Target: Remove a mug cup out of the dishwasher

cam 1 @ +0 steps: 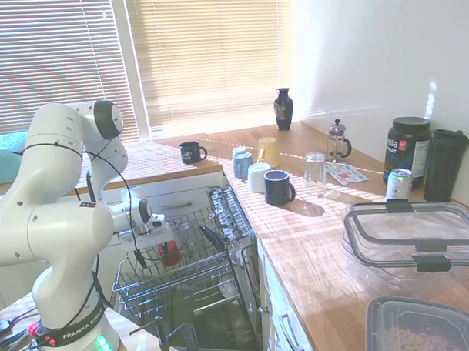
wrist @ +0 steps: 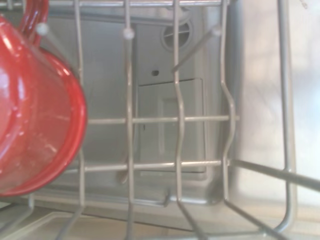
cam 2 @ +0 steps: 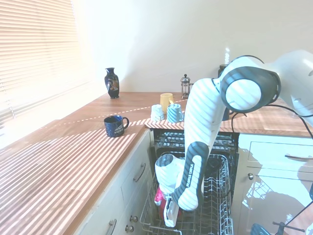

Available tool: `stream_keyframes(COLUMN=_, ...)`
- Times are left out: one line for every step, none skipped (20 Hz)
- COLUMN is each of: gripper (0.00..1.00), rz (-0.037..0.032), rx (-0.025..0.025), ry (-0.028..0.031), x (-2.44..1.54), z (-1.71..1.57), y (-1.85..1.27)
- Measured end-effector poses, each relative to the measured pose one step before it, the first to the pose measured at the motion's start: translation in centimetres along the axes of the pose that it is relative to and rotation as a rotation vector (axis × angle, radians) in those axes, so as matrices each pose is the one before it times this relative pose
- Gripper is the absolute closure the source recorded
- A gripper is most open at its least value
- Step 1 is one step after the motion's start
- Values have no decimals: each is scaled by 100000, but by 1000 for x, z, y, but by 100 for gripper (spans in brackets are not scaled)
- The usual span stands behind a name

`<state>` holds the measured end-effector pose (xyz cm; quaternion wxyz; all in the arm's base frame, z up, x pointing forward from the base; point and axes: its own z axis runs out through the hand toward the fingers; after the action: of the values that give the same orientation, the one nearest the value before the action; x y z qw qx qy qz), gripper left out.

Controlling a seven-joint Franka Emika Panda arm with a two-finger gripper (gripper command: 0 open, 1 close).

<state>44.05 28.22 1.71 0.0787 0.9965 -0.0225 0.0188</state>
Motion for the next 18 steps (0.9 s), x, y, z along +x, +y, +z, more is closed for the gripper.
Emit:
stream_keyframes(gripper=100, rz=-215, rx=-135, ry=249, x=89, z=89, y=61)
stream_keyframes(gripper=100, rz=36, rx=-286, ry=343, x=152, z=242, y=229)
stream_keyframes(gripper=100, rz=96, rx=-327, ry=169, x=181, z=354, y=272)
stream_keyframes(gripper=100, rz=246, rx=-76, ry=187, x=119, z=373, y=255)
stream_keyframes(gripper=100, rz=330, rx=-202, ry=221, x=236, z=376, y=319)
stream_keyframes(gripper=100, rz=311, rx=-297, ry=253, x=356, z=297, y=241)
stream_keyframes(gripper=100, rz=346, rx=258, ry=185, x=366, z=119, y=15)
stream_keyframes(gripper=100, rz=189, rx=445, ry=360, x=421, z=-38, y=-59)
stream_keyframes(gripper=100, rz=298, rx=411, ry=453, x=453, z=-80, y=-68)
stream_keyframes(gripper=100, rz=191, rx=368, ry=387, x=313, z=-118, y=-36)
stream_keyframes(gripper=100, rz=360, rx=215, ry=288, x=324, z=-110, y=23)
stream_keyframes(gripper=100, rz=417, rx=108, ry=320, x=423, z=-102, y=45)
stream_keyframes(gripper=100, rz=185, rx=106, ry=336, x=395, z=-97, y=103)
stream_keyframes(gripper=100, rz=263, rx=-14, ry=128, x=321, z=-21, y=219)
stream_keyframes(gripper=100, rz=188, rx=-154, ry=-169, x=181, z=95, y=281)
stream_keyframes(gripper=100, rz=351, rx=-194, ry=-226, x=129, z=148, y=293)
stream_keyframes(gripper=100, rz=317, rx=-214, ry=-147, x=133, z=164, y=281)
stream_keyframes(gripper=100, rz=207, rx=-222, ry=-120, x=113, z=174, y=225)
